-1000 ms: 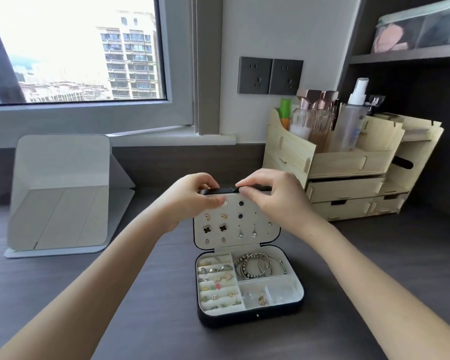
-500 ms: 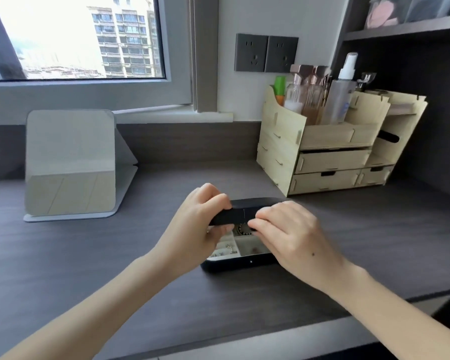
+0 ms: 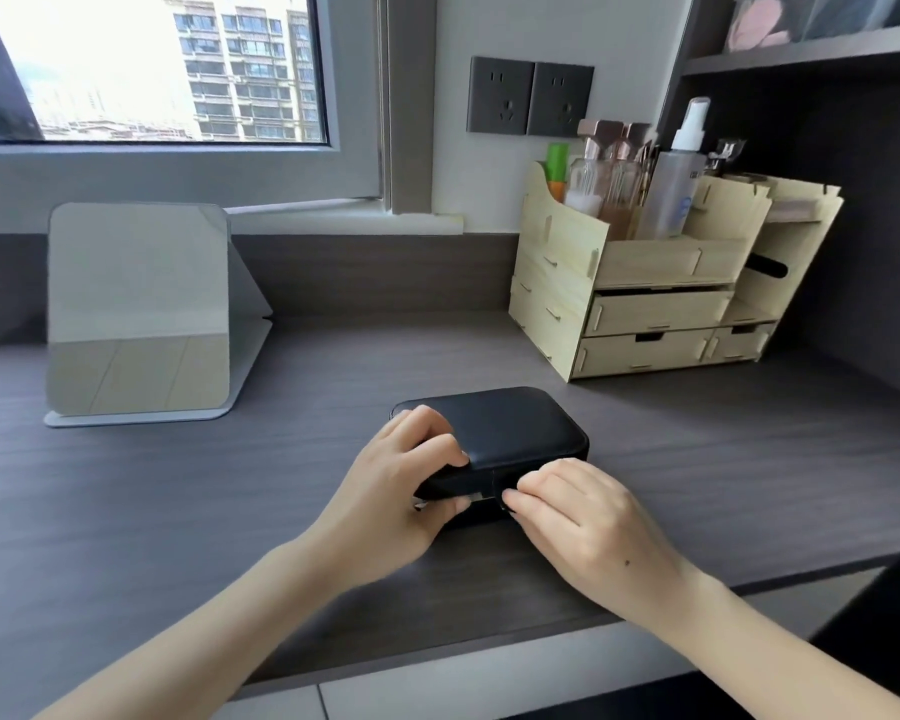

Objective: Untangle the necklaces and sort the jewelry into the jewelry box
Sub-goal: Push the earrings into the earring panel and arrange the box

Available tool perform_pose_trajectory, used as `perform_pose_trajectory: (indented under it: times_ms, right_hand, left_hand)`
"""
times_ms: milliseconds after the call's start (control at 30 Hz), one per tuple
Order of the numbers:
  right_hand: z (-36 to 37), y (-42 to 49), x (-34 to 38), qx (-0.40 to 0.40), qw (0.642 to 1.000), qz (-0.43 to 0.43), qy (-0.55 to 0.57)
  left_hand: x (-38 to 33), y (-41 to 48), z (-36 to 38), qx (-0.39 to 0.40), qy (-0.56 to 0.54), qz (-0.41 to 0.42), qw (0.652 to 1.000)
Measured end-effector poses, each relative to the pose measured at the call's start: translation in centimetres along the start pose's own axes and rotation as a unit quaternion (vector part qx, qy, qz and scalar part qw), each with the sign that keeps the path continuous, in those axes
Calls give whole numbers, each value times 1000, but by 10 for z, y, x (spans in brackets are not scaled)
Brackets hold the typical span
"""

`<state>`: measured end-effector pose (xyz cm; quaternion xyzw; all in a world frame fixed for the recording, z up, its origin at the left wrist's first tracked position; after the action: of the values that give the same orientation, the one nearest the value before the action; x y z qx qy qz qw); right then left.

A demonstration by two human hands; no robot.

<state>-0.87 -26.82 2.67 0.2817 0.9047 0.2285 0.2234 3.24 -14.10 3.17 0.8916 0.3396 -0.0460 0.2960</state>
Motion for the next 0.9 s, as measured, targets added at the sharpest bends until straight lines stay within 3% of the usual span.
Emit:
perform_pose_trajectory:
  times_ms: [167,333,500,633,767,900]
  right_hand:
    - [8,-3,2,30,999,-15,-11]
    - [7,-2,9,51,997,-41,-31]
    - [5,3,10,90,994,-55,-28]
    - [-15,18,-30,67,991,66,101]
    - [13,34,-57,209,958,133,144]
    - [31,30,-53,292,942,101,130]
  left_hand:
    - [-2,-9,12,53,75,27,995]
    - [-10,-12,14,29,108,74,991]
    - [-12,-11,14,12,96,67,993]
    - [-12,-10,12,13,102,57,993]
    - [-12,-10,12,14,101,50,993]
    - [-10,-11,12,6,101,39,994]
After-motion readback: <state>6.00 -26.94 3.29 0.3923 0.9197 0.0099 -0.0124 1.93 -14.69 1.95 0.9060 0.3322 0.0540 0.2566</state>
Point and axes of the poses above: each hand's wrist, its own y-axis towards the middle knuckle, its own z-axis out of the palm, x = y × z, the point moved 8 cm from there along y, towards the middle knuckle, and after that the axes turned 14 degrees about x, right-handed, at the moved point
